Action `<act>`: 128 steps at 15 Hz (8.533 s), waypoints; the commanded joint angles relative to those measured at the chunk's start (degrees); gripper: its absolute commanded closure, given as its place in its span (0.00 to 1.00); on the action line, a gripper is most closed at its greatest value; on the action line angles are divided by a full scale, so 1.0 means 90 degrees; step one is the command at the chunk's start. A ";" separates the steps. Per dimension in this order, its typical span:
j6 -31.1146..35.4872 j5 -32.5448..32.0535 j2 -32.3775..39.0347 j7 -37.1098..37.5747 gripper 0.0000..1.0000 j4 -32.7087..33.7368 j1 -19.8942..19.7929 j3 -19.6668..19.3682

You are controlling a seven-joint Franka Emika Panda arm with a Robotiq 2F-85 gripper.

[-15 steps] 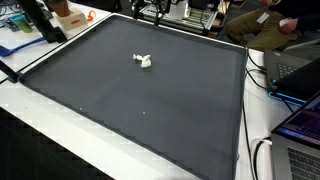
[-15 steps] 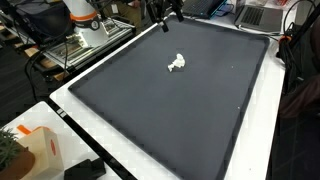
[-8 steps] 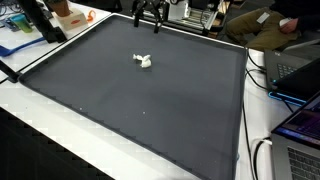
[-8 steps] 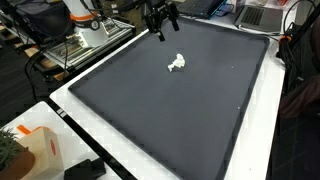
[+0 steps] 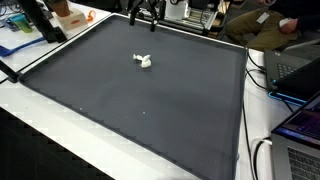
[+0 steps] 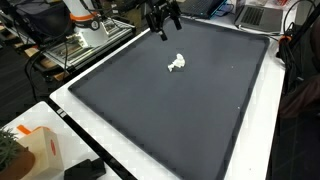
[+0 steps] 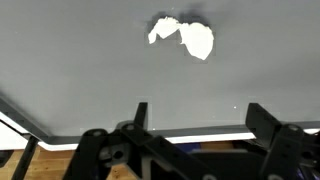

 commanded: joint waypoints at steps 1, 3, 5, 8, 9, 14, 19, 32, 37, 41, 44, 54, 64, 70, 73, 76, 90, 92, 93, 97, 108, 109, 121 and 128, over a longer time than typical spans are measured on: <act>0.0184 -0.0178 0.0478 -0.0045 0.00 0.0135 -0.0196 0.0108; 0.0173 -0.0189 0.0690 -0.0065 0.00 0.0226 -0.0186 0.0127; 0.0202 -0.0205 0.0942 -0.0089 0.00 0.0358 -0.0174 0.0084; 0.0055 -0.0012 0.0782 0.0002 0.00 0.0315 -0.0094 0.0043; 0.0055 -0.0012 0.0867 0.0004 0.00 0.0370 -0.0119 0.0009; 0.0117 0.1572 0.1002 -0.1267 0.00 0.0330 0.1191 -0.1125; -0.0005 0.2802 0.1442 -0.2201 0.00 0.0538 0.1635 -0.1250; -0.0865 0.3156 0.1597 -0.2556 0.00 0.0864 0.0755 -0.0583; -0.1134 0.3953 0.1477 -0.3138 0.00 0.0998 0.1491 -0.1249; -0.1185 0.4222 0.1487 -0.3354 0.00 0.1073 0.1947 -0.1663; -0.1352 0.4613 0.1552 -0.3629 0.00 0.1202 0.2149 -0.1899; -0.3290 0.6534 0.1358 -0.5804 0.00 0.2081 0.1561 -0.1582; -0.3629 0.6375 0.1509 -0.5506 0.00 0.2452 0.2171 -0.2341; -0.3515 0.5799 0.1610 -0.4422 0.00 0.2691 0.2507 -0.2719; -0.3785 0.5442 0.1707 -0.4088 0.00 0.2926 0.2590 -0.2846; -0.4225 0.5485 0.1743 -0.4207 0.00 0.3176 0.2564 -0.2845; -0.6093 0.5478 0.1725 -0.4312 0.00 0.3819 0.2612 -0.2885; -0.6097 0.5478 0.1728 -0.4312 0.00 0.3842 0.2618 -0.2886; -0.6097 0.5478 0.1728 -0.4312 0.00 0.3842 0.2619 -0.2887; -0.6811 0.5487 0.2082 -0.4393 0.00 0.4425 0.2506 -0.2997; -0.8856 0.5419 0.3459 -0.4500 0.00 0.6899 0.2444 -0.3103; -0.9027 0.5408 0.3610 -0.4487 0.00 0.7133 0.2444 -0.3102; -0.9404 0.5460 0.4122 -0.4382 0.00 0.7798 0.2434 -0.3094; -1.0363 0.5472 0.5088 -0.4416 0.00 0.9206 0.2369 -0.3050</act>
